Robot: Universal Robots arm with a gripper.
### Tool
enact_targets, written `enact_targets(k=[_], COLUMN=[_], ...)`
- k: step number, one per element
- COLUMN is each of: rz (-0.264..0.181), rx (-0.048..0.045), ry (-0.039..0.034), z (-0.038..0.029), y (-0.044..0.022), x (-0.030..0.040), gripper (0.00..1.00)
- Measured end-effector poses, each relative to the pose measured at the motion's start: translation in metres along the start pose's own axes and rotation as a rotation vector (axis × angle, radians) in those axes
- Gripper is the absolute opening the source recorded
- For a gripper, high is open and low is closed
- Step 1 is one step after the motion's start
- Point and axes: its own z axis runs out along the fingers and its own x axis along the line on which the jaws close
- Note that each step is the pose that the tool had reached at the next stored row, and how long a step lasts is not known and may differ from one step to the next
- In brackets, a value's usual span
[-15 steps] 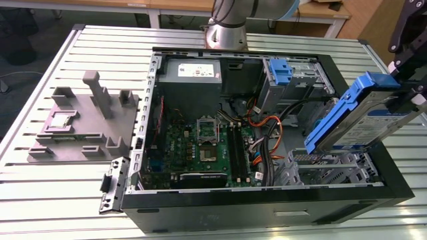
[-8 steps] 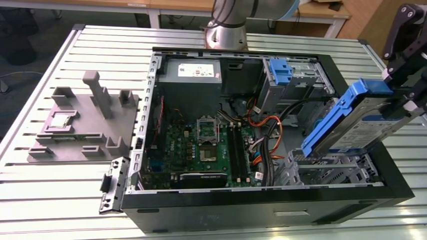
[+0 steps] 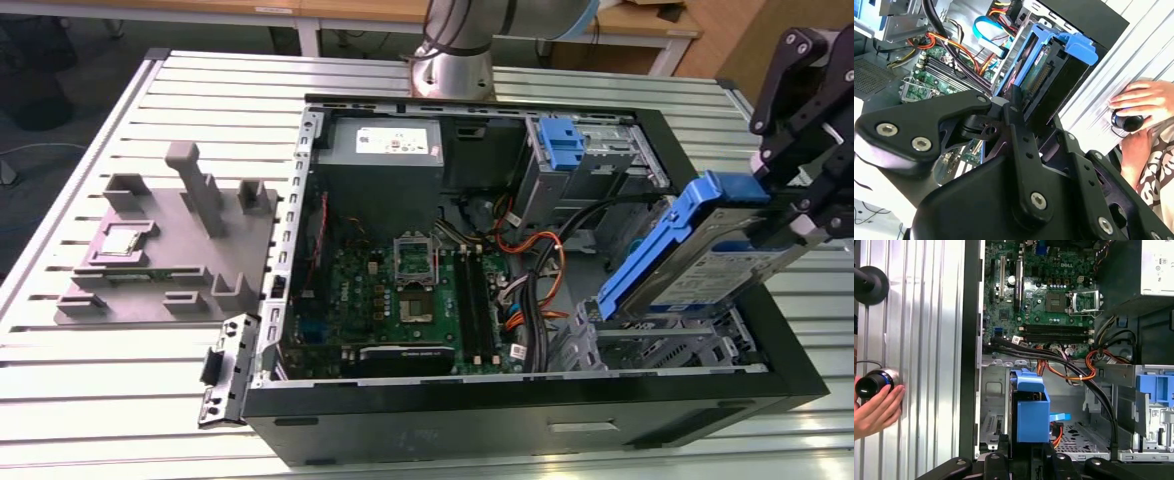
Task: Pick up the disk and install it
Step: 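Insert the disk into the insertion slot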
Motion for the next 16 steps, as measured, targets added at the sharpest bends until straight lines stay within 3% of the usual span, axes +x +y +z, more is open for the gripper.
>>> enact_targets(k=[8,16], rz=[0.002,0.002], rx=[0.0001,0.0002], ry=[-0.0002,-0.0004], z=[0.0076,0.0080], y=[0.0015,0.0019], x=[0.0003,0.0003], gripper=[0.35,0.35])
